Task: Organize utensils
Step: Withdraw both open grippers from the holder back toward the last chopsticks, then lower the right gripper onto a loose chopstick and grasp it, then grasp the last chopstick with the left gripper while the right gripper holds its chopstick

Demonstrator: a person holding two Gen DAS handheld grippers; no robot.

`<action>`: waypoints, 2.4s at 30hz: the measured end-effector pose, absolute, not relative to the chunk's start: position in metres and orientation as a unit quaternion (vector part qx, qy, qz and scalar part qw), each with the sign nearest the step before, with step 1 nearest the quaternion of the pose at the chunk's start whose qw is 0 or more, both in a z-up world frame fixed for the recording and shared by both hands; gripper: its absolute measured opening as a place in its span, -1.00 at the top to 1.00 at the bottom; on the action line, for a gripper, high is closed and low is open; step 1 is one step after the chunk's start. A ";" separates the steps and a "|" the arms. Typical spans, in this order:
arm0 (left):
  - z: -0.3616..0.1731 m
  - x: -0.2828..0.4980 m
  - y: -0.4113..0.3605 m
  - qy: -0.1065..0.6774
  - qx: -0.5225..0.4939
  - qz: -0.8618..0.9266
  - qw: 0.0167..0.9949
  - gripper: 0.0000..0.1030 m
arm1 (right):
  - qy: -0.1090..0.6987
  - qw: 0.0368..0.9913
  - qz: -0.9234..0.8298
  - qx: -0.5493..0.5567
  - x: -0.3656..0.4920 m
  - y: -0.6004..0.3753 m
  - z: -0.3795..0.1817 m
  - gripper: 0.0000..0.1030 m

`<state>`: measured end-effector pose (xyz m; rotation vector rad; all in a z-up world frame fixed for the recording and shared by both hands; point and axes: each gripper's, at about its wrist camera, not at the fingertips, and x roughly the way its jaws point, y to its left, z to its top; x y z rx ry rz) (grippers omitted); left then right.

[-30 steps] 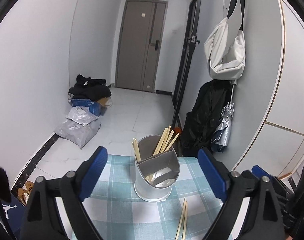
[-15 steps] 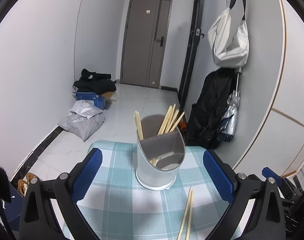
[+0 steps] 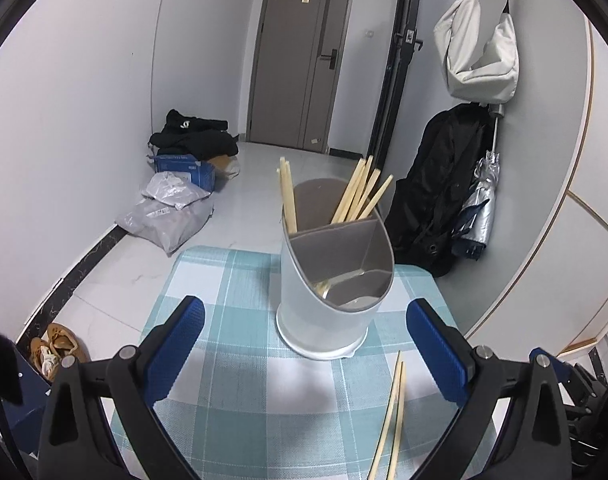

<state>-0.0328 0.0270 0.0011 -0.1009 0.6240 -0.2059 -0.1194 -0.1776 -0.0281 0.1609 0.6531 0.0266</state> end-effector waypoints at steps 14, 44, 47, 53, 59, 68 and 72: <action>-0.001 -0.016 0.056 0.338 -0.098 -0.092 0.932 -0.93 | 0.456 0.887 0.002 0.073 -0.077 -0.176 -0.078 -0.65; 0.003 -0.011 0.080 0.339 -0.122 -0.082 0.929 -0.93 | 0.559 0.829 -0.024 -0.017 -0.004 -0.136 -0.117 0.13; 0.003 -0.011 0.081 0.335 -0.118 -0.073 0.932 -0.93 | 0.562 0.827 -0.016 -0.023 0.008 -0.133 -0.117 0.28; 0.002 -0.010 0.080 0.335 -0.110 -0.070 0.933 -0.93 | 0.565 0.825 -0.007 -0.021 0.019 -0.131 -0.117 0.82; 0.000 -0.009 0.078 0.338 -0.106 -0.071 0.933 -0.93 | 0.555 0.832 -0.006 -0.001 0.019 -0.141 -0.118 0.93; -0.006 -0.012 0.068 0.350 -0.084 -0.084 0.929 -0.93 | 0.538 0.841 0.004 0.063 0.004 -0.171 -0.108 0.94; -0.014 -0.013 0.060 0.369 -0.070 -0.104 0.921 -0.93 | 0.526 0.842 0.015 0.117 -0.002 -0.191 -0.099 0.94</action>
